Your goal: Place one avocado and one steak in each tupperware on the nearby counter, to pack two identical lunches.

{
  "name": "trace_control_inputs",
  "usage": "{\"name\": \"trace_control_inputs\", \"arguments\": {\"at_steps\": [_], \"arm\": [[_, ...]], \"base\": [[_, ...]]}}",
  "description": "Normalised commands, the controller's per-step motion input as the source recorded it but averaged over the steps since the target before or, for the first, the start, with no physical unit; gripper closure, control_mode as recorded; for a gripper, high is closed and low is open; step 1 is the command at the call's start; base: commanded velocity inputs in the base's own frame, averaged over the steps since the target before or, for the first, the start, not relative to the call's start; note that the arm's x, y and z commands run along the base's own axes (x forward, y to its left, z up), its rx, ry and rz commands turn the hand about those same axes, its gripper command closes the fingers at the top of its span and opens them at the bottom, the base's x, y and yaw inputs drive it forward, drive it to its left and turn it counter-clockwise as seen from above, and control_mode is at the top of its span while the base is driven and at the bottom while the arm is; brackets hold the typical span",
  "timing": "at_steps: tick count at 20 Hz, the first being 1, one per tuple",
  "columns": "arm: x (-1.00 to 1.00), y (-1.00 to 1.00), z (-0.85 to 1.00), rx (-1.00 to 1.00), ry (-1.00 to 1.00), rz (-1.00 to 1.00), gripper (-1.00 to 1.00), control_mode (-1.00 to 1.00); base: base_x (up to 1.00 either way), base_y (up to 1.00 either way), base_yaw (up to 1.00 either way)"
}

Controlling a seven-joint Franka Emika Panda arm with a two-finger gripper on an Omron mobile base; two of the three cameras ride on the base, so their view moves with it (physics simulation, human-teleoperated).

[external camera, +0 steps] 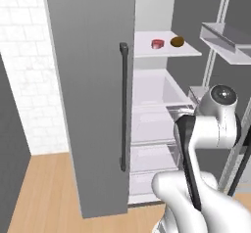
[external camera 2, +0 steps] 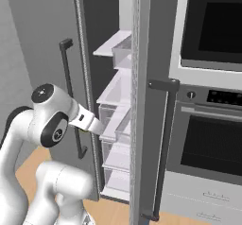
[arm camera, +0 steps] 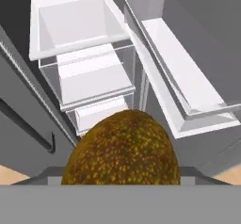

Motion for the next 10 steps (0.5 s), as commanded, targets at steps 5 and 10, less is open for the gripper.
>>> {"name": "trace_control_inputs", "arguments": {"at_steps": [5,10], "arm": [[0.00,0.00,0.00,0.00,0.00,0.00,1.00,1.00],[0.00,0.00,0.00,0.00,0.00,0.00,1.00,1.00]], "base": [[-1.00,0.00,0.03],[-0.78,-0.64,-0.53]]}}
